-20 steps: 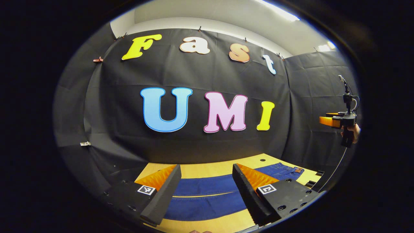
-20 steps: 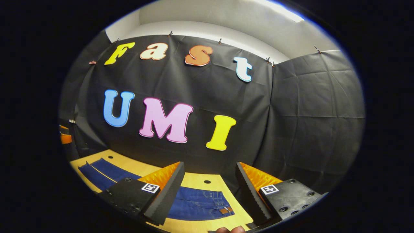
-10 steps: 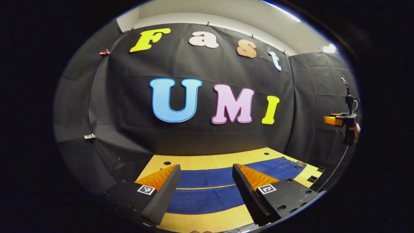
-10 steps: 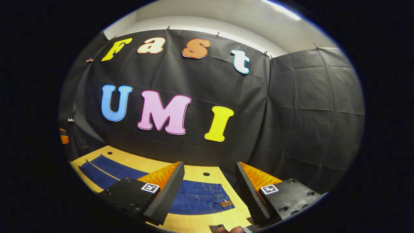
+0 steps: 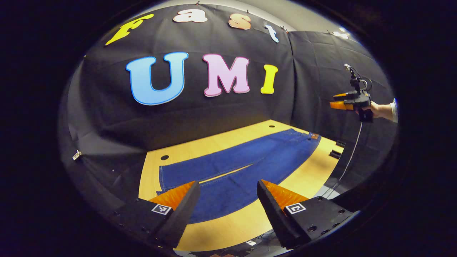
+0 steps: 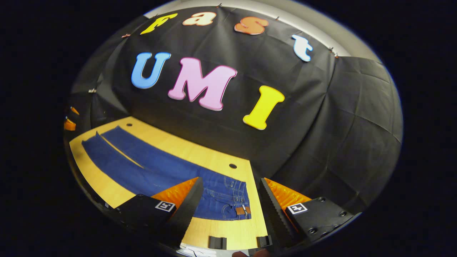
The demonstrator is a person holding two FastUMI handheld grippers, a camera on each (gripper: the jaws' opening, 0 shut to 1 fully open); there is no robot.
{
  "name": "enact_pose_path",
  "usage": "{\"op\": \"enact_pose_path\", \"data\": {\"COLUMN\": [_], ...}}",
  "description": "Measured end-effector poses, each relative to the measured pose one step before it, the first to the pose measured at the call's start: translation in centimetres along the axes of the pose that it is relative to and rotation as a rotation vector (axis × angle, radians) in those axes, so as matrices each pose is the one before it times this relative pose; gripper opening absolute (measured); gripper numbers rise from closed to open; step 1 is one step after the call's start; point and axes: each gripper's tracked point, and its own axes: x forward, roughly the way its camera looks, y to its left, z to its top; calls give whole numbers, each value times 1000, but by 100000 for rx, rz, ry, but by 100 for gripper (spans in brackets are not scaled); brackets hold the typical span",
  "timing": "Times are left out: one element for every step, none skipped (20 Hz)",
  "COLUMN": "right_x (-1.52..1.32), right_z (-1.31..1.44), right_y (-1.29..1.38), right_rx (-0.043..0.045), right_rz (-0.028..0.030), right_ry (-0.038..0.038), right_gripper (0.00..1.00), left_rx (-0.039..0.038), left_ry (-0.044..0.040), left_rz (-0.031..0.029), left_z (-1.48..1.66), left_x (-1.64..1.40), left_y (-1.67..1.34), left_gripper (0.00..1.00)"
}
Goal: Grasp the waist and the cuffs of the jeans and fold them to make the two legs overlap; first hold the waist and fold one-third of the jeans toward the cuffs, then hold the cuffs and fold the remaining one-third in the same direction to finish folding.
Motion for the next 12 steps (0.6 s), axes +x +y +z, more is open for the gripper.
{"op": "enact_pose_path", "data": {"right_x": [1198,1538,1565,1665,1889,1467,1682,1455,1131,1106,1167,1067], "right_z": [-1135,-1677,-2122,-2334,-2021,-1793,-1597,-1564,-1326,-1284,-1319,-898], "right_y": [621,668,509,396,316,205,-2,-64,-219,-262,-230,-728], "right_rx": [-787,-1572,-2781,-2900,-2435,-1929,-3000,-3565,-4305,-4617,-4086,-3229], "right_rz": [4290,5089,4555,4857,4815,5755,4987,4704,4463,4595,3525,2629], "right_ry": [2930,3325,5744,7011,6280,6652,6629,7208,7066,6147,6261,5175], "right_gripper": [98,97,97,98,98,98,98,98,98,98,99,98], "left_rx": [2489,2354,2491,2519,2236,2627,3160,3365,3439,3575,3107,1869], "left_ry": [3458,3541,4538,5743,6057,5823,5922,6968,6487,5395,5297,5325], "left_rz": [-1403,-2727,-2921,-3213,-2738,-1852,-1393,-2213,-2341,-2571,-2753,-2753], "left_z": [-902,-968,-1057,-1193,-1339,-1206,-1308,-1316,-1477,-1124,-798,-707], "left_x": [877,882,929,1170,1541,1428,1114,1063,1013,919,1096,815], "left_y": [142,-20,77,103,372,538,809,635,323,563,561,615], "left_gripper": [100,100,100,100,99,99,99,98,99,98,99,98]}}
